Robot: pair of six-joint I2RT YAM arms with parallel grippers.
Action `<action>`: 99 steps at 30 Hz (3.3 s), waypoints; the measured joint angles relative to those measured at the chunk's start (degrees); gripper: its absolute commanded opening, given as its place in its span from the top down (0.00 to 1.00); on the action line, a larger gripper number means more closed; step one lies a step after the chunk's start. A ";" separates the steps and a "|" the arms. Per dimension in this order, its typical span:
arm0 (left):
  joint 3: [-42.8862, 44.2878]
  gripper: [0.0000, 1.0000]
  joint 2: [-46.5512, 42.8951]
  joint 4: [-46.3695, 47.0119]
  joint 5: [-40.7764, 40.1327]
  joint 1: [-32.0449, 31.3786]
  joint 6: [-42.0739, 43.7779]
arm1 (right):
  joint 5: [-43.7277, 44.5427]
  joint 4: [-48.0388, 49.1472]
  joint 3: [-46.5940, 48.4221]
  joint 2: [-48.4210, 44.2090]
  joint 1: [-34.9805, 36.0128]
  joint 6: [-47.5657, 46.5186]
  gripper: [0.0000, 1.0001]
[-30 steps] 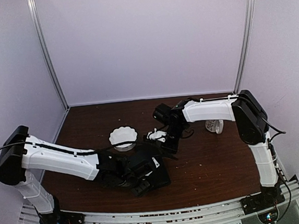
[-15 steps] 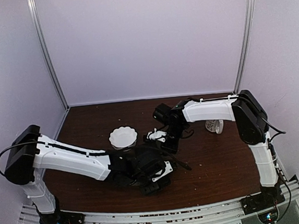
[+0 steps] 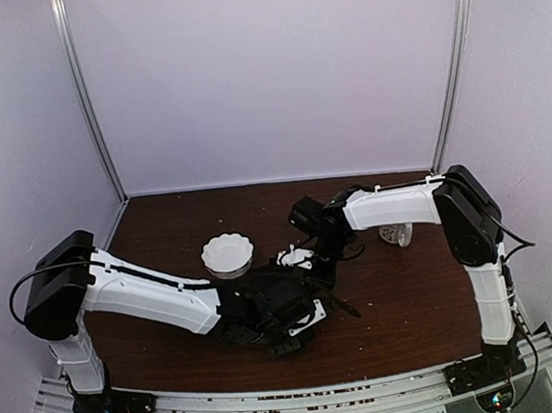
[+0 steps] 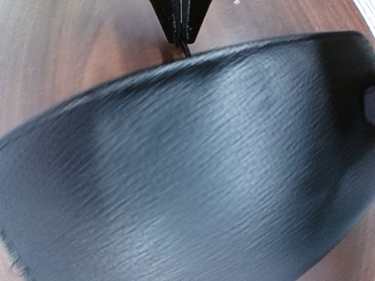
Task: Sort the hair-cutting tools
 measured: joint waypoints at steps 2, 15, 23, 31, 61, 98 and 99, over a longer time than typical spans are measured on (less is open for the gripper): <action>0.00 0.52 0.00 0.50 0.20 0.07 -0.46 | -0.83 0.20 -2.75 -1.88 0.00 -1.03 1.00; -0.24 0.59 0.59 5.14 -1.95 2.34 -3.23 | -8.17 0.26 -16.00 -10.82 0.22 -4.20 1.00; -0.28 0.64 0.87 5.01 -2.78 2.08 -3.23 | -10.73 0.11 -16.48 -10.36 0.28 -4.04 1.00; -0.37 0.61 0.79 4.98 -3.28 1.70 -2.58 | -18.45 -0.76 -17.55 -9.03 -0.39 -2.27 1.00; 3.08 0.32 -0.02 7.26 0.79 8.96 21.22 | -1.92 -5.81 -7.54 -5.66 -12.85 1.68 1.00; 23.39 0.51 16.79 1.90 13.27 10.10 27.61 | -0.79 -2.60 -14.93 -9.86 -13.60 -0.83 1.00; 23.47 0.51 16.85 1.75 13.64 10.19 27.28 | -0.85 -2.10 -16.24 -10.64 -13.62 -0.98 1.00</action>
